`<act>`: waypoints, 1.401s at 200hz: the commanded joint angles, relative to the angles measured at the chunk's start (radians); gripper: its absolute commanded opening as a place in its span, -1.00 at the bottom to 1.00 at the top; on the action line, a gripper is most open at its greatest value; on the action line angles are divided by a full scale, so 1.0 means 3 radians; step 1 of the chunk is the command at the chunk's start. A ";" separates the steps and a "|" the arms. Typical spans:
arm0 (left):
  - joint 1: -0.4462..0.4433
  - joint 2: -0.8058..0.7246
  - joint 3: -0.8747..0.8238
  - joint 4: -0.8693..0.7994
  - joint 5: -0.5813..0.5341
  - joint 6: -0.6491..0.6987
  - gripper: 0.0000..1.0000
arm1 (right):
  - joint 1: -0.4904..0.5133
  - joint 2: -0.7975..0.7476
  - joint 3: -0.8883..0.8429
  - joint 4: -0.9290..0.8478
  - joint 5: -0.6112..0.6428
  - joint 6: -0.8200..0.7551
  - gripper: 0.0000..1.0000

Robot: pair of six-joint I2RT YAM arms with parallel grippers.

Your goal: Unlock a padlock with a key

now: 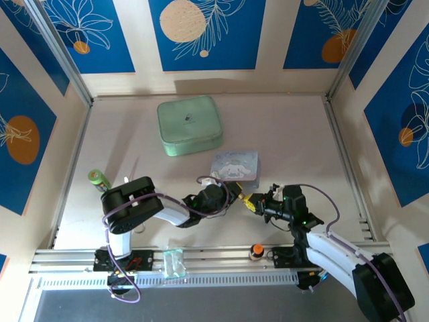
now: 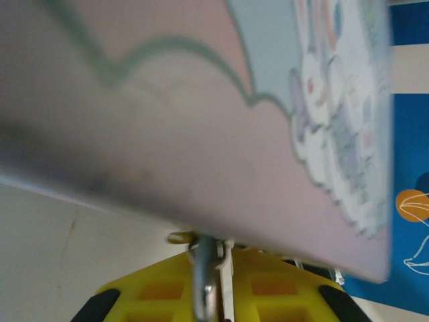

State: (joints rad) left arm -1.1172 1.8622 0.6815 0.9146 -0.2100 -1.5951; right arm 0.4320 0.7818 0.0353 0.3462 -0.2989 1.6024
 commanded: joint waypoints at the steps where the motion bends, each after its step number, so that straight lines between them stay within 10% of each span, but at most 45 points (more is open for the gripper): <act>1: -0.0184 -0.0034 0.0154 0.0284 0.0358 -0.0074 -1.00 | 0.0087 -0.0005 0.0310 -0.0230 -0.0008 -0.0201 -0.97; 26: -0.0149 -0.0090 0.0142 -0.0125 0.0332 -0.0061 -1.00 | 0.0101 -0.0017 0.0791 -0.1366 -0.0032 -0.1107 0.03; 50: -0.0083 -0.0107 0.0123 -0.0286 0.0330 -0.0026 -1.00 | 0.0160 -0.0021 0.0948 -0.2002 0.0221 -0.1666 0.25; 175: 0.0211 -0.0477 0.0157 -0.1320 0.0480 0.0279 -1.00 | 0.1606 0.0155 0.1193 -0.2267 0.2229 -0.3433 -0.34; 280: 0.0219 -0.0684 0.0198 -0.1444 0.0598 0.0307 -1.00 | 0.1969 0.0697 0.1293 -0.1621 0.2313 -0.3834 -0.35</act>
State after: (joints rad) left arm -1.0557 1.7042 0.7193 0.4644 -0.0608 -1.5093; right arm 1.0107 0.9680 0.4038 -0.2371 0.3786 0.5011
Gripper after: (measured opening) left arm 0.144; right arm 0.325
